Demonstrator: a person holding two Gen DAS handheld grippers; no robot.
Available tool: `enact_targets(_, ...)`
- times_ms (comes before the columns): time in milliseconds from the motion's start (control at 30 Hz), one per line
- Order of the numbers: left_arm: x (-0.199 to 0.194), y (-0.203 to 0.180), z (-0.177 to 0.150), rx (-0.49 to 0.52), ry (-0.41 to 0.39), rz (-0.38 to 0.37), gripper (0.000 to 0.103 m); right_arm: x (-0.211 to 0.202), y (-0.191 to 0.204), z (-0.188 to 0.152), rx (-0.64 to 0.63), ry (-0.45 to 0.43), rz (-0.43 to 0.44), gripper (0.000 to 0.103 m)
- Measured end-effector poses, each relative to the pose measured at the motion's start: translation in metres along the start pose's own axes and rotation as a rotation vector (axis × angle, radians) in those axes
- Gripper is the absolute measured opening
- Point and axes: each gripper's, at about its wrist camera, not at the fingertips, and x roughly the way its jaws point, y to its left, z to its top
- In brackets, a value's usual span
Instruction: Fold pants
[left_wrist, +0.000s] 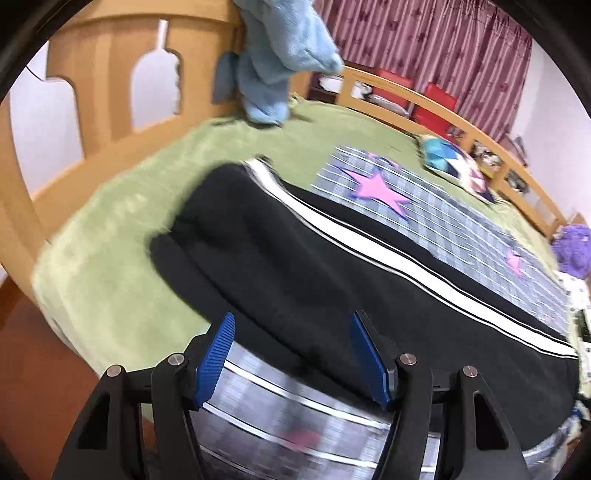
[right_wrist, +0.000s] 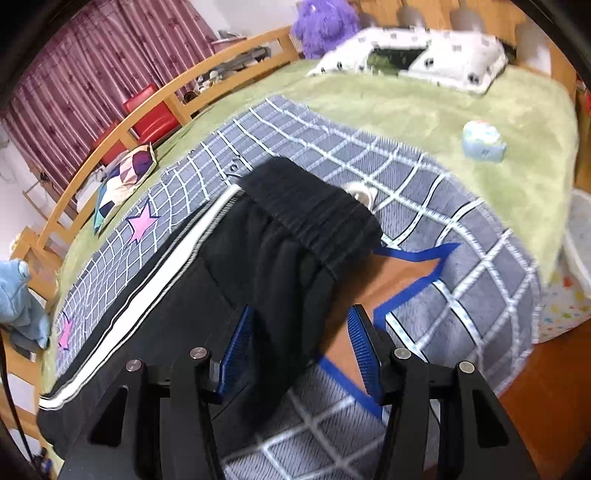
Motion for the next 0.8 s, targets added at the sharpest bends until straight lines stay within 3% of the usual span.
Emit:
enact_targets(67,0.003,0.02,0.011,-0.023,-0.007,0.012,0.062,-0.02,0.011,-0.005,-0.052,-0.038,-0.026,0.053)
enact_targets(167,0.017,0.049,0.024,-0.078,0.012,-0.043,0.056,-0.037,0.045,-0.017,-0.129,-0.084,-0.011,0.053)
enact_targets(300,0.043,0.064,0.034,-0.094,0.03,-0.072,0.051,-0.042,0.096,-0.046,-0.208,-0.131,0.052,0.052)
enact_targets(467,0.079,0.075,0.039,-0.151,0.084,-0.112,0.05,-0.033,0.159,-0.078,-0.394,-0.166,0.049,0.049)
enact_targets(567,0.098,0.084,0.037,-0.2,0.11,-0.091,0.05,-0.027,0.174,-0.093,-0.438,-0.163,0.061,0.049)
enact_targets(633,0.103,0.097,0.038,-0.268,0.082,-0.084,0.05,-0.025,0.179,-0.097,-0.439,-0.14,0.097,0.049)
enact_targets(700,0.109,0.103,0.04,-0.303,0.082,-0.115,0.05,-0.025,0.184,-0.098,-0.453,-0.107,0.113,0.049)
enact_targets(800,0.116,0.099,0.042,-0.301,0.078,-0.126,0.05,-0.025,0.188,-0.1,-0.454,-0.105,0.098,0.049)
